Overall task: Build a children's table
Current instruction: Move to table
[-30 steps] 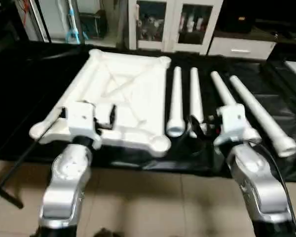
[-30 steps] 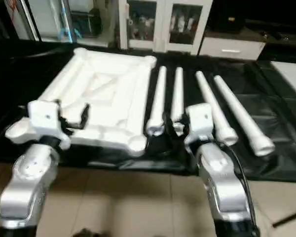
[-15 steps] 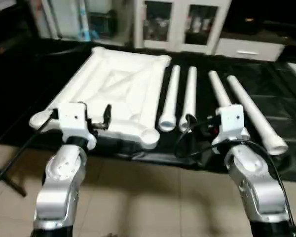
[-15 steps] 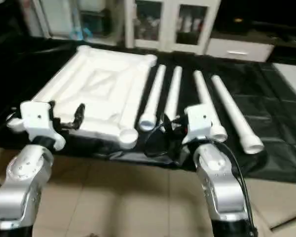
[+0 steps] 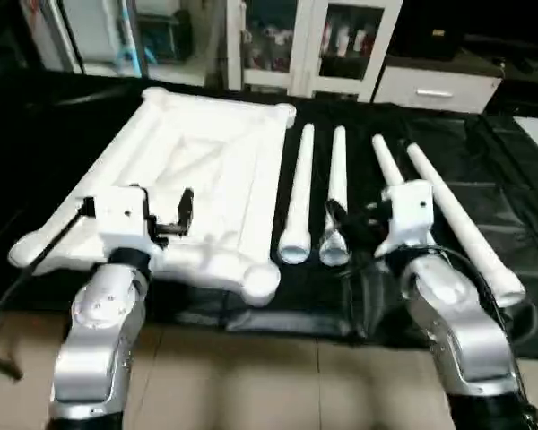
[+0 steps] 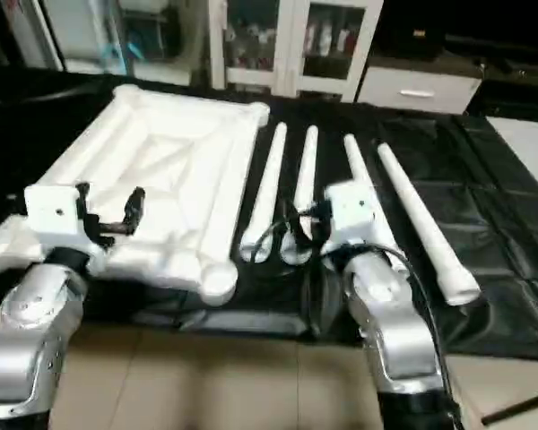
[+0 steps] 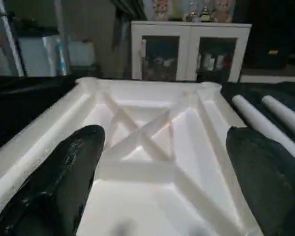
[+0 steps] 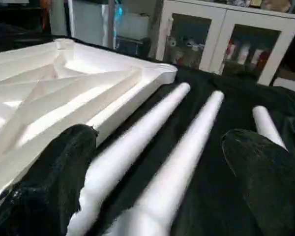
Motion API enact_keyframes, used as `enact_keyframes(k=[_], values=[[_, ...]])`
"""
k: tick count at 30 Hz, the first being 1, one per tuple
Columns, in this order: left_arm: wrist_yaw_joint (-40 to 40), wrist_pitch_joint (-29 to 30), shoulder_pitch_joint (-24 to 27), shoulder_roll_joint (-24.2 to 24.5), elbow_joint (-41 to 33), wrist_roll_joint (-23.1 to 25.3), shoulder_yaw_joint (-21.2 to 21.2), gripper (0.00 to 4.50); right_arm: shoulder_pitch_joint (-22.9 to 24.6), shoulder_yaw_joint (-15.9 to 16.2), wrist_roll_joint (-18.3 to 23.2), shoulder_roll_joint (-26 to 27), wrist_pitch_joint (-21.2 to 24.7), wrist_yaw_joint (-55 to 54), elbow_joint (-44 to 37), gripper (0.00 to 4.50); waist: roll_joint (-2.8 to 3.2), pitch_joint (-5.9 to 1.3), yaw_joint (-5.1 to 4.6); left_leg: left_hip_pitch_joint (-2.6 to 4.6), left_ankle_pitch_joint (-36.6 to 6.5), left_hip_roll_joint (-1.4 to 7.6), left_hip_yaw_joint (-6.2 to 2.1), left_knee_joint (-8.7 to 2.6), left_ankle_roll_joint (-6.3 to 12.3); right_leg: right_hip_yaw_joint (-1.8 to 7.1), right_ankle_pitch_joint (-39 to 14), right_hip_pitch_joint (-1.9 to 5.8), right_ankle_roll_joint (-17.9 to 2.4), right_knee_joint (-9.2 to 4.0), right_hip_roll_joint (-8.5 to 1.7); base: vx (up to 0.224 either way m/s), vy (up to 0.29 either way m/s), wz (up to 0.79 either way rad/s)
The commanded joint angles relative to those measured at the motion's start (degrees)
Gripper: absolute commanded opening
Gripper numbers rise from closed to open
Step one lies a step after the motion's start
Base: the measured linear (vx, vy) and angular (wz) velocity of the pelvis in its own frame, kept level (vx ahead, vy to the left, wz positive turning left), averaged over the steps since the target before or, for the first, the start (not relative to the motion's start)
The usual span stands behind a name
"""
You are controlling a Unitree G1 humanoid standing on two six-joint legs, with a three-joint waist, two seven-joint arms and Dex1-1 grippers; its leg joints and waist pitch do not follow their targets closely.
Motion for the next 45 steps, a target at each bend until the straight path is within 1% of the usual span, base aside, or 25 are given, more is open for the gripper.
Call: enact_keyframes(k=[1,2,3,4,5,6,7,8,9,10,11,12,13,14,15,16,18,19,22,23,24,27,31,40,45], values=[[-0.3,0.6,-0.2,-0.7,-0.6,-0.2,-1.6,4.45,0.4,-1.6,0.1,-0.9,0.3,0.0,0.1,4.50,-2.50,-3.77,0.49,-1.67,7.0,-1.95,1.30,0.11,17.90,6.33,6.6,7.38,-4.9,-6.22,-3.88,0.169,-0.052,0.04],[-0.4,0.6,-0.2,-0.6,-0.6,-0.3,-1.7,4.45,0.4,-1.7,0.1,-0.9,0.3,0.0,0.2,4.50,-1.67,-3.18,2.84,-4.26,-1.5,-2.58,1.39,4.39,14.13,11.52,3.3,10.68,-12.5,-9.24,-9.98,0.165,-0.006,0.23],[-0.5,0.6,-0.2,-0.5,-0.6,-0.5,-1.9,4.45,0.4,-1.7,0.0,-0.9,0.3,0.0,0.2,4.50,-1.74,-2.42,3.32,-6.01,-2.1,0.33,-0.70,7.77,6.83,11.56,-1.3,11.51,-22.5,-9.87,-10.94,0.165,-0.006,0.23],[-0.6,0.6,-0.2,-0.5,-0.7,-0.6,-1.9,4.45,0.4,-1.8,-0.1,-0.8,0.3,0.0,0.3,4.50,-1.00,-1.88,3.51,-7.25,0.6,1.30,-1.28,8.15,2.05,9.78,-2.4,11.91,-25.8,-9.65,-10.14,0.147,0.009,0.13],[-0.8,0.6,-0.1,-0.5,-0.7,-0.7,-1.9,4.45,0.4,-1.8,-0.1,-0.7,0.4,-0.1,0.2,4.50,-0.42,-1.48,3.42,-7.51,3.2,2.19,-1.26,6.79,0.40,7.61,-5.2,11.67,-25.9,-10.27,-8.75,0.132,-0.010,-0.03],[-0.9,0.6,-0.1,-0.5,-0.8,-0.7,-2.0,4.45,0.4,-1.8,-0.1,-0.7,0.4,-0.1,0.2,4.50,0.59,-0.99,3.47,-6.83,4.8,2.88,-1.29,4.99,0.65,5.99,-8.4,10.66,-24.8,-10.89,-8.04,0.132,-0.010,-0.03],[-1.2,0.4,-0.2,-0.6,-0.8,-1.0,-2.0,4.45,0.3,-1.8,0.0,-0.7,0.5,-0.2,0.1,4.50,2.60,-0.78,3.08,-5.37,6.2,4.37,-0.77,-0.82,2.20,2.61,-16.8,9.85,-19.8,-11.20,-4.56,0.113,0.021,0.03],[-1.7,0.2,-0.2,-0.9,-1.0,-1.7,-1.9,4.45,0.3,-1.8,0.1,-0.8,0.6,-0.3,0.0,4.50,3.89,-0.88,2.69,-3.71,5.3,4.93,-0.22,-3.17,2.24,0.68,-18.6,9.79,-16.5,-11.22,-2.66,0.095,0.112,0.02],[-2.2,-0.4,-0.1,-1.1,-1.2,-2.4,-1.8,4.45,0.2,-1.9,0.1,-0.8,0.6,-0.3,0.0,4.50,6.17,-0.73,-0.20,-1.58,-11.2,8.68,-4.91,-7.66,2.30,-1.90,-14.4,6.64,-9.1,-3.57,2.54,0.095,0.112,0.02],[-3.1,-1.1,0.1,-1.1,-1.5,-3.2,-1.8,4.45,0.2,-1.9,0.1,-0.9,0.6,-0.2,0.0,4.50,5.70,-2.24,-0.32,2.95,-10.7,11.36,-7.67,-6.77,6.92,-0.59,-7.2,2.61,-5.0,0.09,1.26,0.128,0.124,0.04],[-3.7,-1.6,0.4,-1.1,-1.7,-3.6,-1.9,4.45,0.2,-1.9,0.1,-1.0,0.6,-0.2,0.0,4.50,5.27,-2.35,-0.43,2.53,2.7,11.23,-7.55,-5.48,13.96,0.06,-1.8,1.16,-1.2,0.97,0.31,0.145,0.058,0.10],[-5.2,-1.8,0.7,-0.7,-1.9,-4.2,-2.3,4.45,0.1,-2.0,0.0,-1.3,0.4,-0.1,0.0,4.50,4.97,-2.62,-0.48,2.56,12.3,10.86,-7.30,-4.22,17.78,0.38,1.1,0.18,0.3,0.76,-0.27,0.195,0.067,0.09],[-9.4,-1.8,1.8,1.9,-2.2,-5.0,-3.7,4.45,-0.3,-2.8,0.5,-1.7,0.0,0.6,0.3,4.50,4.03,-3.17,0.48,1.44,34.0,9.28,-5.75,-1.35,21.51,2.19,9.2,-0.54,2.2,-1.57,-2.01,0.114,0.034,0.02],[-9.4,-1.8,1.8,1.9,-2.2,-5.0,-3.7,4.45,-0.3,-2.8,0.5,-1.7,0.0,0.6,0.3,4.50,2.53,-3.21,0.55,-0.81,39.1,7.14,-4.01,-0.02,19.83,3.48,15.5,0.97,1.7,-4.09,-3.39,0.000,0.000,0.00],[-13.5,-2.2,2.8,4.4,-2.5,-6.1,-4.6,4.45,-0.7,-3.0,1.1,-2.5,-0.3,2.0,0.2,4.50,0.63,-3.48,1.60,-4.63,36.5,2.59,-1.20,1.03,13.93,5.18,27.5,4.43,0.5,-3.95,-4.23,0.000,0.000,0.00],[-17.0,-2.2,3.8,7.1,-2.8,-6.7,-5.1,4.45,-1.0,-3.3,2.0,-3.3,-0.4,3.8,0.0,4.50,-0.07,-3.89,1.97,-6.46,29.5,2.36,-1.07,-0.09,10.26,5.55,38.0,6.45,-0.7,-3.49,-4.65,0.000,0.000,0.00],[-24.1,-1.6,5.0,11.7,-3.2,-9.9,-3.6,4.45,-1.7,-3.6,5.8,-6.0,1.0,10.1,-1.1,4.50,1.05,-3.43,1.81,-6.14,18.3,3.44,-0.85,-1.66,5.52,4.38,35.2,6.49,-3.9,-3.70,-3.55,0.000,0.000,0.00],[-24.8,-1.5,5.1,12.1,-3.3,-10.4,-3.3,4.45,-1.8,-3.6,6.3,-6.3,1.3,10.8,-1.3,4.50,1.94,-2.80,1.51,-5.49,12.3,4.47,-1.07,-2.68,3.47,3.71,25.6,6.12,-7.4,-4.30,-2.97,0.000,0.000,0.00],[-32.0,1.4,4.7,16.6,-4.2,-15.0,-2.0,4.45,-1.8,-2.0,8.9,-11.1,2.7,18.6,-2.3,4.50,2.86,-1.80,0.98,-4.31,1.6,5.92,-1.04,-4.03,1.90,3.34,8.4,5.55,-13.5,-5.46,-2.77,0.000,0.000,0.00],[-34.6,2.4,4.2,18.5,-4.2,-16.0,-2.1,4.45,-1.8,-1.3,10.0,-13.2,3.2,22.2,-2.7,4.50,2.87,-1.56,1.09,-4.08,-1.1,6.02,-0.92,-4.20,1.78,3.37,5.6,5.37,-13.6,-5.73,-2.74,-0.061,0.001,0.07],[-39.0,3.6,3.5,21.9,-3.8,-16.6,-3.4,4.45,-1.6,-0.2,11.0,-16.6,3.6,27.7,-3.2,4.50,3.38,-0.45,1.16,-3.60,-12.2,6.32,-0.31,-5.11,0.26,3.65,-6.1,4.82,-13.2,-6.71,-2.95,-0.087,-0.005,0.11],[-42.0,4.1,3.0,24.6,-3.3,-17.1,-5.0,4.45,-1.4,0.4,12.0,-19.2,4.1,31.7,-3.3,4.50,2.85,0.12,1.43,-2.74,-19.3,6.61,0.55,-5.45,-2.68,4.09,-19.4,4.24,-10.2,-8.26,-3.66,-0.036,-0.007,0.07],[-49.1,4.8,2.2,29.8,-1.8,-16.1,-9.0,4.45,-0.5,3.3,12.6,-26.1,4.8,40.7,-3.9,4.50,3.04,-0.33,1.80,-3.12,-13.5,6.82,1.02,-5.71,-1.73,4.34,-17.2,4.74,-9.1,-8.18,-3.86,0.000,0.000,0.00],[-57.0,0.1,-1.9,36.3,6.8,-8.7,-16.4,4.45,1.0,7.8,14.5,-31.5,6.8,48.3,-8.8,4.50,3.15,-1.80,1.95,-3.99,1.5,6.86,1.60,-4.55,2.54,3.71,4.7,5.53,-14.6,-6.18,-3.67,0.000,0.000,0.00],[-59.4,-2.9,-3.6,37.1,10.8,-7.1,-17.3,4.17,1.5,8.2,15.1,-33.0,7.3,49.9,-10.3,4.50,3.26,-1.44,2.03,-4.01,-0.9,7.15,1.85,-4.79,3.33,3.66,2.5,5.31,-16.3,-6.42,-3.87,0.000,0.000,0.00]])
